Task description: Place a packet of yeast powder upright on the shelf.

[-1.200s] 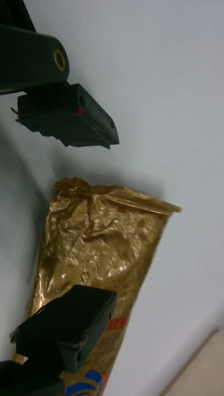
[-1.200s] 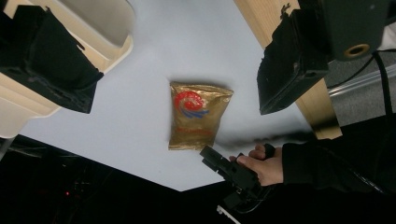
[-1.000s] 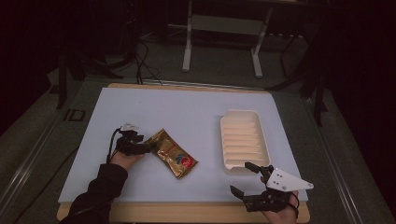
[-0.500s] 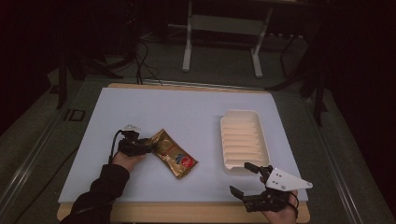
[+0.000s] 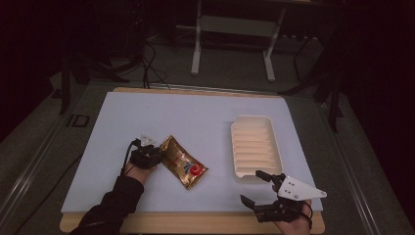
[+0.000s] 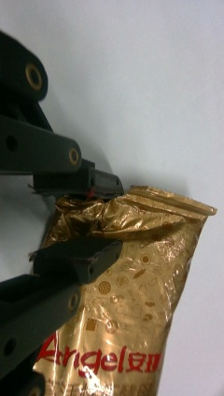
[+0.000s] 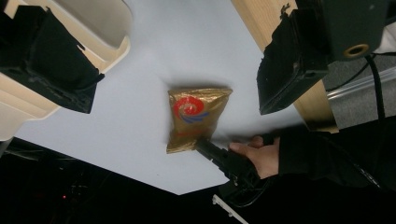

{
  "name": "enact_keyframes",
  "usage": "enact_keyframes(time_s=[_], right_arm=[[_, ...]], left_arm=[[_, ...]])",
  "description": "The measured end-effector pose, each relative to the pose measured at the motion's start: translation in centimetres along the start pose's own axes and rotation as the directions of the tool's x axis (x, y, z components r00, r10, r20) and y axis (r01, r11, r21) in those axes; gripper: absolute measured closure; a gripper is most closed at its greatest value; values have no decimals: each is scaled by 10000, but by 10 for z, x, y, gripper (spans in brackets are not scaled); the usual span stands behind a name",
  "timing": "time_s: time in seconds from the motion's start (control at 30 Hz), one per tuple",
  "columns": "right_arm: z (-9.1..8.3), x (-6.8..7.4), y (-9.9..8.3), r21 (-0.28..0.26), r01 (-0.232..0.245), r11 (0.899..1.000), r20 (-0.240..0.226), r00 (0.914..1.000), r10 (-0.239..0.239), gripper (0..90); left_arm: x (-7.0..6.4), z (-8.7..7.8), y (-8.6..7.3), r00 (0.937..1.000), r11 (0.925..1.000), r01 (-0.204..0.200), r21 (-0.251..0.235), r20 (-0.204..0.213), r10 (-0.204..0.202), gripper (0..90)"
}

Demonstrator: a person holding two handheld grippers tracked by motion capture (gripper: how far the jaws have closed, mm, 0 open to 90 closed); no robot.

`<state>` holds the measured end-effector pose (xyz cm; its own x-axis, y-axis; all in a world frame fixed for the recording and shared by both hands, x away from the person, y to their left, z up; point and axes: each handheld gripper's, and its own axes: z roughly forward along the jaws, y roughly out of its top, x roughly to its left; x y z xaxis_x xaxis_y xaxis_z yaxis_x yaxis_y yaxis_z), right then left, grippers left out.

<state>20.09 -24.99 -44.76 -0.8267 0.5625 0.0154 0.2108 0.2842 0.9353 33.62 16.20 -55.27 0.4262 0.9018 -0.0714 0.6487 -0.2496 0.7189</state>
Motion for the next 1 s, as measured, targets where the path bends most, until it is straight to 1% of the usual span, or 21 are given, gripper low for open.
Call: enact_keyframes(time_s=[0.03,0.1,0.13,0.2,0.3,0.37,0.43,0.5,0.53,0.57,0.63,0.7,0.73,0.77,0.8,0.87,0.9,0.93,1.0], right_arm=[[0,0,0,-8,-7,10000,-10,10000,7,125],[0,0,0,-42,36,10000,25,10000,-36,125],[-1,-1,0,-69,29,10000,43,10000,-29,125],[-1,-1,0,-94,-15,10000,97,10000,16,125],[-2,-2,0,-133,-82,9999,142,9999,84,124],[-4,-2,0,-152,-20,9999,250,9997,23,123],[-4,-4,0,13,52,10000,335,9994,-53,122],[-4,-6,-1,-32,109,9999,528,9985,-107,132],[-4,-6,-1,-45,131,9999,651,9978,-128,140],[-4,-6,-2,-93,350,9993,889,9955,-340,144],[-5,-6,-2,-200,526,9984,963,9941,-505,151],[-4,-5,-2,-265,717,9971,983,9928,-687,150],[-4,-4,-2,-278,739,9969,1041,9921,-706,150],[-4,-5,-2,-319,740,9967,983,9927,-706,150],[-4,-5,-2,-308,676,9972,926,9936,-645,150],[-4,-5,-2,-343,639,9974,919,9939,-605,153],[-4,-6,-2,-330,596,9977,854,9947,-566,154],[-4,-7,-2,-245,407,9989,739,9965,-387,154],[-4,-8,-1,-63,413,9991,796,9960,-406,153]], left_arm=[[-2,0,0,9999,9999,-114,-16,-44,114,742],[-3,0,0,9997,9998,-188,27,124,187,838],[-6,0,1,9992,9992,-393,102,53,392,873],[-7,0,3,9988,9985,-499,216,7,499,891],[-6,-3,5,9989,9988,-448,187,124,446,896],[-5,-6,7,9992,9995,-289,90,294,286,896],[-6,-11,10,9986,9991,-412,-98,318,415,896],[-8,-17,13,9976,9977,-630,-262,271,637,896],[-12,-24,18,9948,9937,-1002,-495,155,1011,896],[-14,-27,20,9912,9892,-1308,-657,110,1318,896],[-17,-33,23,9870,9825,-1577,-989,168,1601,896],[-18,-40,27,9843,9786,-1661,-1214,392,1720,896],[-20,-45,28,9806,9726,-1825,-1440,448,1906,896],[-21,-47,30,9802,9716,-1825,-1503,497,1918,896],[-22,-51,31,9787,9693,-1875,-1592,541,1982,896],[-24,-53,32,9788,9686,-1828,-1684,610,1953,897],[-26,-59,33,9765,9652,-1863,-1833,734,2024,897],[-27,-61,34,9756,9639,-1876,-1887,781,2051,898],[-30,-66,35,9737,9603,-1892,-2050,875,2105,898]])
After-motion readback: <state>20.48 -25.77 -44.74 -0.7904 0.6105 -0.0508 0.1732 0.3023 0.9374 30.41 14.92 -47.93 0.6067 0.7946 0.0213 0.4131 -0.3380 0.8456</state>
